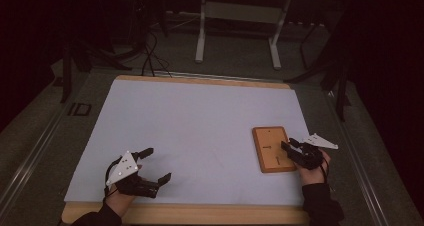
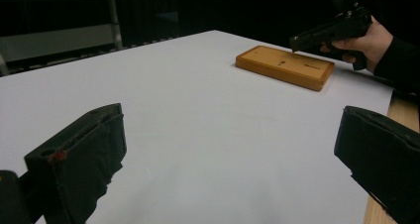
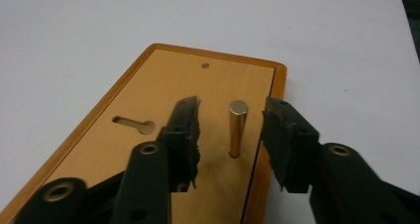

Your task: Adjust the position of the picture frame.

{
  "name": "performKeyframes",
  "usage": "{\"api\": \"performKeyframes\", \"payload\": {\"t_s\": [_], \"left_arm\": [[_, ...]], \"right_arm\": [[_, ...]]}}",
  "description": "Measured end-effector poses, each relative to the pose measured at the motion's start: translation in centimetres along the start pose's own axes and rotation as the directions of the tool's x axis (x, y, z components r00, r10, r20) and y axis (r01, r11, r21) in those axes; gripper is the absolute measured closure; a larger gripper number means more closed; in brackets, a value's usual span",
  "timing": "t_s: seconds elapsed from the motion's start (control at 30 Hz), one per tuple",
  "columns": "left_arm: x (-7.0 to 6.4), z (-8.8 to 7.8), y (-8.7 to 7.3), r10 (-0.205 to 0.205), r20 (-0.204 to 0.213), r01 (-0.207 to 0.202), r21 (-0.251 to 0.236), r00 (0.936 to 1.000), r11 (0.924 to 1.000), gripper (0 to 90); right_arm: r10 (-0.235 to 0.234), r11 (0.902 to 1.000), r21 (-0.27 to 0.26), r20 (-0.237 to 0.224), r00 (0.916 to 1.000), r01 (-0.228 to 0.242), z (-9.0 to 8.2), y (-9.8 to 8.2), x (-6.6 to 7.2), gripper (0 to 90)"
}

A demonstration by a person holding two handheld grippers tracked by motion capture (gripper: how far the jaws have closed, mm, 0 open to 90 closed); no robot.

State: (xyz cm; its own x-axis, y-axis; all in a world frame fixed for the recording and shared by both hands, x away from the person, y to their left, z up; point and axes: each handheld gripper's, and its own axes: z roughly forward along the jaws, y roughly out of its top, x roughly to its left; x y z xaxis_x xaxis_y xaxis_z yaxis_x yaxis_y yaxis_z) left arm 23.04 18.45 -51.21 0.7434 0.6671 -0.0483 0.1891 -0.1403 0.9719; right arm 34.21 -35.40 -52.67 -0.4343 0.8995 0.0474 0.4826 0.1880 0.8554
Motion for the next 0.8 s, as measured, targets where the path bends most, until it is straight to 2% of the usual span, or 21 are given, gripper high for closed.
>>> {"api": "performKeyframes", "payload": {"t_s": [0.2, 0.3, 0.67, 0.73, 0.8], "left_arm": [[-0.11, 0.05, 0.00, 0.004, 0.001, -0.004, 0.003, 1.0000, 1.0000, 0.1], [-0.15, 0.06, 0.01, 0.009, 0.000, -0.009, 0.004, 1.0000, 1.0000, 0.1], [-0.35, 0.10, 0.03, 0.022, 0.001, -0.022, 0.010, 0.9998, 0.9997, 0.0], [-0.39, 0.11, 0.02, 0.024, 0.001, -0.024, 0.011, 0.9997, 0.9996, 0.0], [-0.39, 0.14, 0.00, 0.023, 0.001, -0.023, 0.013, 0.9997, 0.9997, 0.0]], "right_arm": [[-0.002, 0.9999, 0.012, -0.007, 1.0000, 0.002, 0.08, -0.08, -0.01, 72.6], [-0.002, 0.9998, 0.018, -0.007, 1.0000, 0.002, 0.20, 0.00, 0.08, 75.8], [0.014, 0.9984, 0.055, 0.014, 0.9998, -0.014, 0.56, -0.21, 0.01, 82.4], [0.028, 0.9981, 0.055, 0.007, 0.9996, -0.029, 0.54, -0.19, -0.20, 83.3], [0.021, 0.9981, 0.058, 0.008, 0.9997, -0.022, 0.55, -0.16, -0.15, 84.1]]}}
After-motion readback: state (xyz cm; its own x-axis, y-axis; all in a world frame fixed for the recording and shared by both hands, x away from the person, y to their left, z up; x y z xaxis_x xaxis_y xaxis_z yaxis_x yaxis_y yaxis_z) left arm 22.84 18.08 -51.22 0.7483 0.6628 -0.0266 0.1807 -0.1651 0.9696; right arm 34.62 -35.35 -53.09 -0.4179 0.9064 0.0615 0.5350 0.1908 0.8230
